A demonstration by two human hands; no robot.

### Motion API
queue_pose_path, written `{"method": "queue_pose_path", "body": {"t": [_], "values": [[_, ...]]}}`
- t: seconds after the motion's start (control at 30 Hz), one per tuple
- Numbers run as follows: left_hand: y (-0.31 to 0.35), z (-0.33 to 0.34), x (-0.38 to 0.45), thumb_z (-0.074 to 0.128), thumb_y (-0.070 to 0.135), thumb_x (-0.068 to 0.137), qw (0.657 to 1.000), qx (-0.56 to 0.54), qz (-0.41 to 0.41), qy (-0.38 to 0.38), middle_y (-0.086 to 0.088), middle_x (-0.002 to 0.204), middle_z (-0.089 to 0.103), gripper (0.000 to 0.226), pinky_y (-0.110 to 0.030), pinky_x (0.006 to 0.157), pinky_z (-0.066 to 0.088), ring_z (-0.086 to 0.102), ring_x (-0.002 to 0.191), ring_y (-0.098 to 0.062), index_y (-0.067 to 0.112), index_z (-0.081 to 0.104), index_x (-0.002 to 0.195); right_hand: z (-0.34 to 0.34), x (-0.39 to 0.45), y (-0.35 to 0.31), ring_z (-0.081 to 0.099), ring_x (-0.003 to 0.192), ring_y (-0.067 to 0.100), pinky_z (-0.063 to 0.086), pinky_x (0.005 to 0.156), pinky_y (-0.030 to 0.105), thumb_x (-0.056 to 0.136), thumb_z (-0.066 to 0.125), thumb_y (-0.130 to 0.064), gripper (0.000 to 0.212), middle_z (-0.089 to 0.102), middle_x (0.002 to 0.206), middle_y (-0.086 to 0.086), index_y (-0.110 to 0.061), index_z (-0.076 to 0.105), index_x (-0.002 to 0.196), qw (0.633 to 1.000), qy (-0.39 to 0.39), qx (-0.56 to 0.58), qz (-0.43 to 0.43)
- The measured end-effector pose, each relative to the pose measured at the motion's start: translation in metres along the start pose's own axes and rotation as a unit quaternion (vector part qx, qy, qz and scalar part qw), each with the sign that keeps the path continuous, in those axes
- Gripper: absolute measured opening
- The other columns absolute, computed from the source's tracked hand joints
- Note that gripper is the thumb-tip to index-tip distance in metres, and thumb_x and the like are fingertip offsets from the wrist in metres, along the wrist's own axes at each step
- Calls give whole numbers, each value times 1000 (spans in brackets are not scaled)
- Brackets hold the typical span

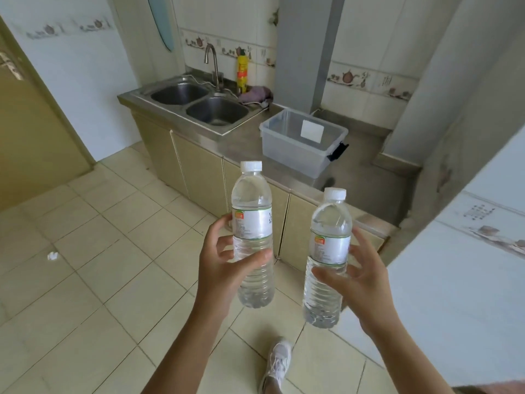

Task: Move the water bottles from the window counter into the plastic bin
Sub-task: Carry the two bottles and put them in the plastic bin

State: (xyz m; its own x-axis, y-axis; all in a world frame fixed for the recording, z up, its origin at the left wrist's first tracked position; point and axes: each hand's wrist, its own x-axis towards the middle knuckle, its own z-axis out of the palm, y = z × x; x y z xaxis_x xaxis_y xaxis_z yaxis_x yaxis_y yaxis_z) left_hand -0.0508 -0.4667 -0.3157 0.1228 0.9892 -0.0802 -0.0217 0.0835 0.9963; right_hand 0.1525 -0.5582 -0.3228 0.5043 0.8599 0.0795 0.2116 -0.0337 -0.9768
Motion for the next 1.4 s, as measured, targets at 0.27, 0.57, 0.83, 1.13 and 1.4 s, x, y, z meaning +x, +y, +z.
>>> {"method": "queue_pose_path", "body": {"t": [0.27, 0.57, 0.83, 1.13, 1.4], "values": [[21, 63, 163, 92, 28, 44, 1000, 17, -14, -2, 12, 97, 74, 77, -34, 78, 58, 72, 90, -11, 53, 60, 109, 13, 180, 10, 63, 95, -5, 51, 72, 11, 60, 88, -7, 90, 64, 111, -9, -28, 45, 137, 999, -23, -27, -14], [47, 147, 326, 92, 6, 59, 998, 13, 4, -66, 6, 97, 75, 77, -21, 65, 56, 74, 82, -8, 43, 58, 117, 6, 344, 9, 67, 93, 2, 57, 79, 24, 58, 90, -12, 95, 65, 111, -6, -29, 43, 137, 998, 51, -21, -11], [41, 242, 489, 95, 19, 48, 984, 29, 16, -176, 7, 102, 75, 81, -26, 76, 58, 73, 90, -11, 35, 63, 120, 8, 480, 30, 65, 101, 6, 56, 85, 30, 58, 90, -7, 92, 64, 114, -9, -32, 45, 134, 988, 154, -14, 21], [-10, 321, 615, 91, 31, 42, 950, 126, -1, -286, 13, 110, 71, 80, -22, 80, 55, 68, 94, -5, 26, 63, 116, 25, 594, 76, 60, 102, -4, 52, 80, 19, 59, 87, -4, 86, 61, 119, -12, -27, 44, 130, 963, 255, -16, 87], [-63, 351, 637, 92, 28, 44, 945, 160, -6, -286, 24, 105, 68, 70, -28, 87, 53, 66, 100, -2, 50, 56, 100, 31, 612, 119, 64, 94, 13, 56, 79, 42, 53, 87, -26, 70, 64, 104, -12, -37, 49, 111, 929, 305, -114, 176]]}}
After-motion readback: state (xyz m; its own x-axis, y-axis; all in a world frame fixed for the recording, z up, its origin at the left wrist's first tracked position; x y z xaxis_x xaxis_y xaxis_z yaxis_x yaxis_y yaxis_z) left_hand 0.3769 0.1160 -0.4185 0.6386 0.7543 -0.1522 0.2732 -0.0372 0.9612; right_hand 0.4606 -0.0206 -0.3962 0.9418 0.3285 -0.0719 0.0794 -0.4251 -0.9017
